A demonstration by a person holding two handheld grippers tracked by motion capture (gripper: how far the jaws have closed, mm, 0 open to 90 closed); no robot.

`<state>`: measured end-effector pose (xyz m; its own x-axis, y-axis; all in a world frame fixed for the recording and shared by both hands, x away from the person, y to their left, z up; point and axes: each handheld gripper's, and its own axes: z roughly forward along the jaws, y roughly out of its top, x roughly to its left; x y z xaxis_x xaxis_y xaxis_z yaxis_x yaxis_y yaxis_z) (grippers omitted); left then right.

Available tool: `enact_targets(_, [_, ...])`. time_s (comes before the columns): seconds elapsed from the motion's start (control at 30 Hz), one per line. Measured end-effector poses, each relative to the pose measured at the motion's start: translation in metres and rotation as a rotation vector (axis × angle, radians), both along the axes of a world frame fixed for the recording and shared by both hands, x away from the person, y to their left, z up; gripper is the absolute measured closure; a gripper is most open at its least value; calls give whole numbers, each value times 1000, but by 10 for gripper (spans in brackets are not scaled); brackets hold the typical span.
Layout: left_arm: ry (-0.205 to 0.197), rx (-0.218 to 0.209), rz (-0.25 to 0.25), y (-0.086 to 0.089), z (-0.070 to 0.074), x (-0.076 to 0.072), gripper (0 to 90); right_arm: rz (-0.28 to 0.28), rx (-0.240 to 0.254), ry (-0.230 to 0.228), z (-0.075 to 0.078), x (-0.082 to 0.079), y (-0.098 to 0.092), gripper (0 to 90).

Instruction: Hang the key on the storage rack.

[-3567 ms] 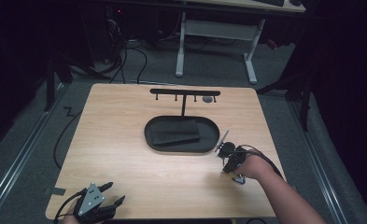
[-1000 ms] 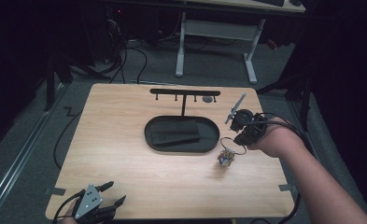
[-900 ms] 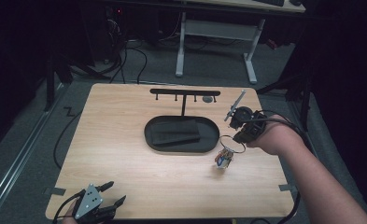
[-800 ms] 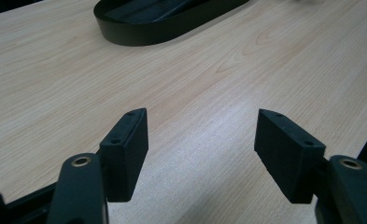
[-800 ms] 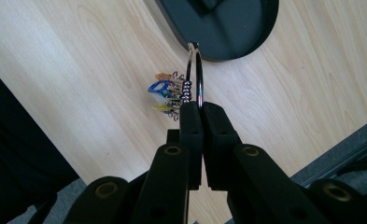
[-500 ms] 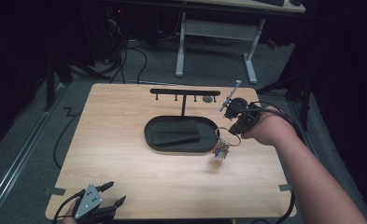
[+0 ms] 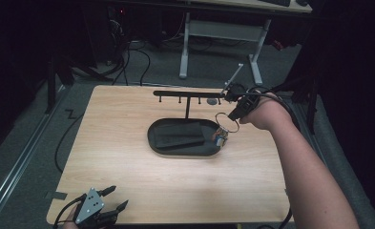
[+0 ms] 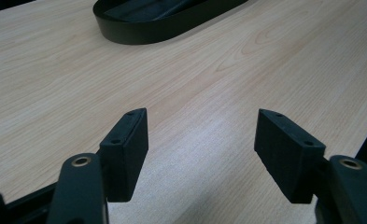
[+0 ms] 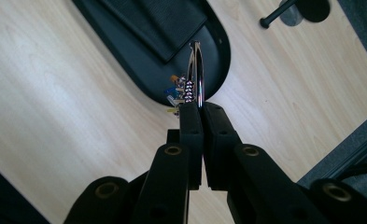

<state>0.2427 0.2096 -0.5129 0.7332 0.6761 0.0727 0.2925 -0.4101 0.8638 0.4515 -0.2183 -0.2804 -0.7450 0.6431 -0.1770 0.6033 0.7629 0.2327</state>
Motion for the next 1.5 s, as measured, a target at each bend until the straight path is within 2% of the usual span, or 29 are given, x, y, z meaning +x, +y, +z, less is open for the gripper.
enact_targets(0.37, [4,-4,9,3,-2,-1,358,-24,27,-4,-9,38,7,881])
enact_targets(0.5, [4,-2,9,5,-1,-3,358,-43,56,-1,-10,50,6,882])
enact_targets(0.63, [7,-12,16,7,-2,-2,358,-74,62,8,-15,61,6,882])
enact_targets(0.7, [10,-9,14,7,-2,-2,358,-57,64,7,-17,66,6,882])
enact_targets(0.77, [10,-10,12,7,-3,-1,358,-63,63,8,-18,70,6,882])
enact_targets(0.87, [9,-8,10,7,-3,-2,358,-84,51,14,-19,72,8,882])
enact_targets(1.07, [11,-5,5,6,-3,-2,358,-87,40,14,-18,74,9,881])
enact_targets(1.13, [11,2,3,7,-3,-2,358,-69,47,11,-18,74,7,881])
enact_targets(1.2, [14,1,2,7,-3,-2,358,-92,55,13,-18,74,4,881])
enact_targets(1.3, [16,1,2,7,-3,-2,358,-90,49,15,-20,75,1,880])
enact_targets(1.4, [19,4,0,6,-4,-2,358,-114,52,20,-22,75,-2,879])
enact_targets(1.43, [18,2,0,6,-4,-2,358,-97,48,14,-22,76,-4,880])
enact_targets(1.5, [22,4,-1,6,-4,-2,358,-103,52,17,-22,77,-4,879])
